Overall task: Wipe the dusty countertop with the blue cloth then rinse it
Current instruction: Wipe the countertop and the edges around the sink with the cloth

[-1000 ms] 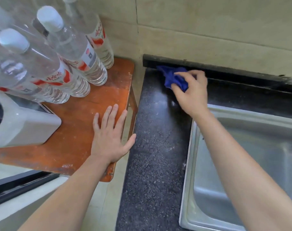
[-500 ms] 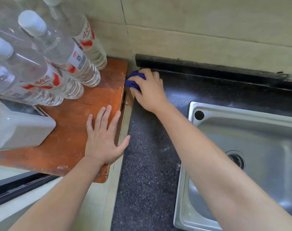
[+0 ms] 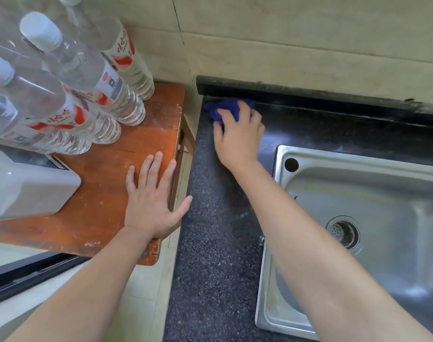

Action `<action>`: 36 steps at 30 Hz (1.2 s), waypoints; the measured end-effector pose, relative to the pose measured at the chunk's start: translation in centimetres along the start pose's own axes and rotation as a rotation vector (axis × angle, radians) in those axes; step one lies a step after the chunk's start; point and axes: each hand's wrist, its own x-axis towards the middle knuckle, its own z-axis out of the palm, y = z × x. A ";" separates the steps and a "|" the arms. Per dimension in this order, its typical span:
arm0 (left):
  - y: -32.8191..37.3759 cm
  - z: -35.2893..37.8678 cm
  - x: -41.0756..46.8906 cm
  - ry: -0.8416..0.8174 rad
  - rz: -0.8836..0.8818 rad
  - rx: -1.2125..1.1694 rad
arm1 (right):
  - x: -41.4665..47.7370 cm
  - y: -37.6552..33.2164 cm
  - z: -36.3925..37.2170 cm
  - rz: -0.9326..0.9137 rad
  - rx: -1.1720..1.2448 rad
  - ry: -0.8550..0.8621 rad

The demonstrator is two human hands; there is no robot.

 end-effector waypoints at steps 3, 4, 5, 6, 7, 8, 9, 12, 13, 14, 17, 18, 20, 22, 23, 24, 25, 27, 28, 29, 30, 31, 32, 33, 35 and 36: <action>0.0 0.1 0.0 0.012 0.009 -0.008 | -0.4 -2.3 0.0 -0.275 -0.056 -0.193; 0.0 0.1 -0.1 0.018 0.011 -0.016 | -0.3 -1.5 -0.4 -0.336 -0.072 -0.215; 0.0 0.2 -0.1 0.024 0.011 -0.021 | -0.1 0.0 -1.0 -0.364 -0.080 -0.216; -0.1 0.2 0.0 0.027 0.010 -0.023 | 0.0 2.0 -1.7 -0.348 -0.079 -0.197; -0.1 0.3 0.0 0.027 0.011 -0.023 | 0.2 4.5 -2.4 -0.294 -0.076 -0.165; -0.1 0.3 0.0 0.028 0.014 -0.024 | 0.3 7.3 -3.3 -0.219 -0.081 -0.128; -0.2 0.3 -0.1 0.030 0.016 -0.029 | 0.3 10.2 -4.4 -0.132 -0.097 -0.098; -0.1 0.2 -0.1 0.037 0.018 -0.034 | -0.5 18.2 -7.8 0.130 -0.148 -0.033; -0.1 0.2 -0.1 0.040 0.017 -0.040 | -0.7 19.8 -8.7 0.219 -0.153 -0.024; -0.1 0.2 -0.1 0.043 0.016 -0.050 | -0.8 20.7 -9.2 0.305 -0.151 -0.017; -0.2 0.3 -0.1 0.054 0.026 -0.090 | -0.8 18.5 -8.5 0.488 -0.119 -0.004; -0.3 0.4 -0.2 0.061 0.028 -0.101 | -1.3 16.7 -7.9 0.484 -0.106 -0.009; -0.3 0.4 -0.2 0.069 0.032 -0.118 | -3.4 12.7 -6.6 0.329 -0.094 -0.010; -0.4 0.4 -0.2 0.068 0.035 -0.119 | -6.6 9.3 -5.4 0.093 -0.093 -0.049; -0.4 0.4 -0.2 0.061 0.040 -0.113 | -8.6 7.8 -5.0 -0.005 -0.082 -0.078; -0.4 0.3 -0.3 0.051 0.047 -0.107 | -10.9 6.2 -4.7 -0.082 -0.069 -0.119; -0.4 0.3 -0.3 0.040 0.049 -0.110 | -13.4 4.7 -4.6 -0.138 -0.048 -0.187; -0.5 0.1 -0.2 0.030 0.040 -0.155 | -18.9 2.3 -4.4 -0.237 0.004 -0.288; -0.5 -0.1 -0.1 0.015 0.040 -0.194 | -21.6 1.7 -4.5 -0.287 0.010 -0.329; -0.5 -0.3 -0.1 -0.005 0.042 -0.233 | -24.0 1.5 -4.8 -0.347 0.001 -0.372; -0.6 -0.5 -0.2 -0.023 0.044 -0.261 | -26.3 1.6 -5.2 -0.409 0.004 -0.414; -0.6 -0.7 -0.4 -0.028 0.047 -0.273 | -28.1 2.0 -5.6 -0.470 0.013 -0.455; -0.6 -0.8 -0.9 -0.015 0.062 -0.271 | -29.2 2.7 -6.0 -0.533 0.005 -0.484; -0.4 -0.7 -1.7 0.010 0.090 -0.263 | -29.5 3.6 -6.4 -0.589 -0.033 -0.494; 0.2 -0.3 -3.7 0.049 0.168 -0.237 | -28.0 5.3 -6.5 -0.632 -0.143 -0.458; 0.5 0.0 -4.9 0.050 0.209 -0.226 | -26.5 6.1 -6.5 -0.588 -0.183 -0.420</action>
